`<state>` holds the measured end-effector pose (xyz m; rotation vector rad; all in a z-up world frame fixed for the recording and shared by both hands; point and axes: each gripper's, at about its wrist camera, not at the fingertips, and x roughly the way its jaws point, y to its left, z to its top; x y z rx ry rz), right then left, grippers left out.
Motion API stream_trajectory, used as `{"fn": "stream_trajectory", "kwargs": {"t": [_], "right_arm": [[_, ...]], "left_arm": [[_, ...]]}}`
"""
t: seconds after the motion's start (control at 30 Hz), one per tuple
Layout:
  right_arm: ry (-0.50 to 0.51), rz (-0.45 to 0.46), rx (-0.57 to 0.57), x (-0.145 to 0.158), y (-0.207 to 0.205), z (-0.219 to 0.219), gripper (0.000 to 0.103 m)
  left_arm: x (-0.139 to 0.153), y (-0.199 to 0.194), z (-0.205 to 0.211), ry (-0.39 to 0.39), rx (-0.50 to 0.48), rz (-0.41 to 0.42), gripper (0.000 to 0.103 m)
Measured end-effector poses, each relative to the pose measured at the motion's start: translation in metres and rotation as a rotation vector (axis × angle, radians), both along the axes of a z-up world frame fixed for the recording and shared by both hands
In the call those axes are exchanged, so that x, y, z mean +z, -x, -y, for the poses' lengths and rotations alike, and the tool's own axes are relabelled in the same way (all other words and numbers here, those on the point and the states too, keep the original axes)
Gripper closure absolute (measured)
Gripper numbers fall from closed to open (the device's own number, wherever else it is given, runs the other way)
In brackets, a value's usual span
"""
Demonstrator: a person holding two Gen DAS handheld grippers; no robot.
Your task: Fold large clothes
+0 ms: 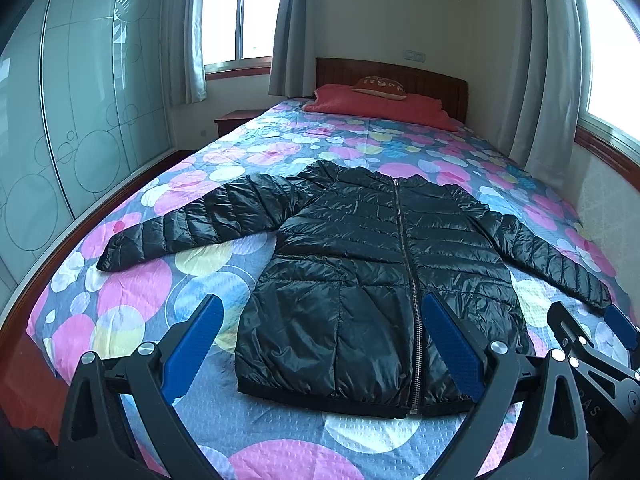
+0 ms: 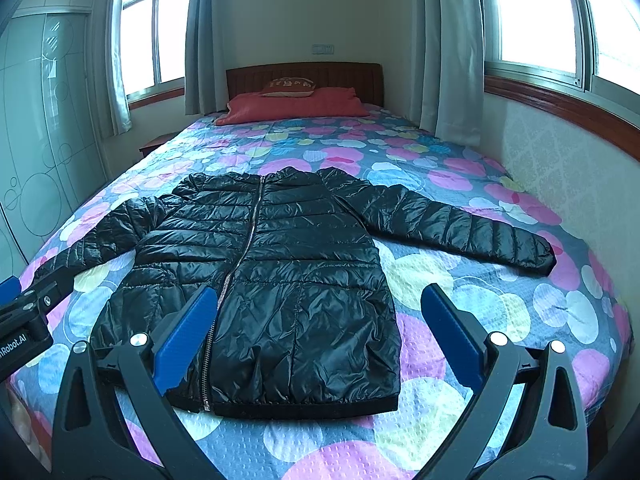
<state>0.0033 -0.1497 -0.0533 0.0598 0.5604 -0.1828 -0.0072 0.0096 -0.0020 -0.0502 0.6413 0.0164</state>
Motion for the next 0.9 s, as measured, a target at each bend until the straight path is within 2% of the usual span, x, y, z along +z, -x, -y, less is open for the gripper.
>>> {"fn": "stream_trajectory", "kwargs": {"t": [0.9], "right_arm": [[0.001, -0.002, 0.002, 0.0006, 0.0008, -0.0042, 0.002]], "left_arm": [[-0.0039, 0.0009, -0.0014, -0.003, 0.002, -0.009, 0.004]]}}
